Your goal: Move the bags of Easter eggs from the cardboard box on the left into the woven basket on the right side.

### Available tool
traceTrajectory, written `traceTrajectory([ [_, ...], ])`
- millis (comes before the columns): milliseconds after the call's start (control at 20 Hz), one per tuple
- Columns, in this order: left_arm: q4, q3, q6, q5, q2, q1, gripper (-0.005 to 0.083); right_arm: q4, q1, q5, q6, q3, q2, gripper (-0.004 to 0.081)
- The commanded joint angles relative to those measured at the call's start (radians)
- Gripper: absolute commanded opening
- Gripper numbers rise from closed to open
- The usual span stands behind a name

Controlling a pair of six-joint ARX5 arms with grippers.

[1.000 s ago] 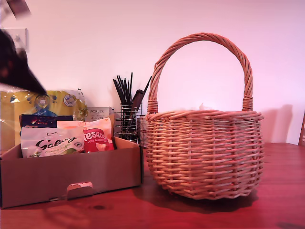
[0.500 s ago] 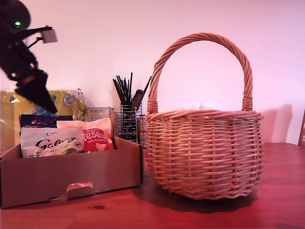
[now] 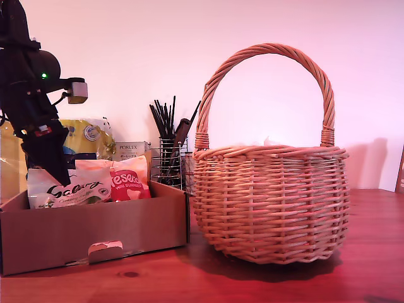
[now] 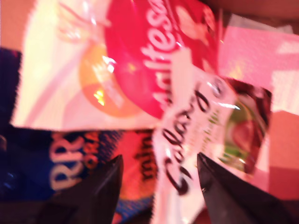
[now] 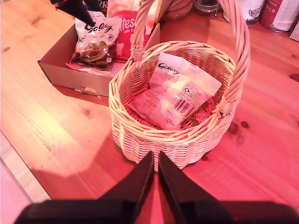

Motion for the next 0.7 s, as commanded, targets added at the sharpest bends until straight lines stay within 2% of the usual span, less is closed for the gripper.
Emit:
traceTrajectory([
  [0,-0.025,-0.007,0.0,0.01,0.055,-0.003,0.044,0.005,0.005,-0.008,-0.004,0.017,-0.003,-0.0013],
  [150,-0.064,-0.007,-0.002,0.049,0.07,-0.028,0.0433,0.008,0.005,-0.007,-0.007,0.017,-0.003,-0.0013],
  [400,-0.104,-0.007,-0.055,0.059,0.075,-0.094,0.0406,0.011,0.005,-0.007,-0.007,0.017,-0.003,-0.0013],
  [650,-0.185,-0.007,-0.129,0.078,0.075,-0.142,0.0336,0.013,0.005,-0.007,-0.007,0.017,-0.003,-0.0013],
])
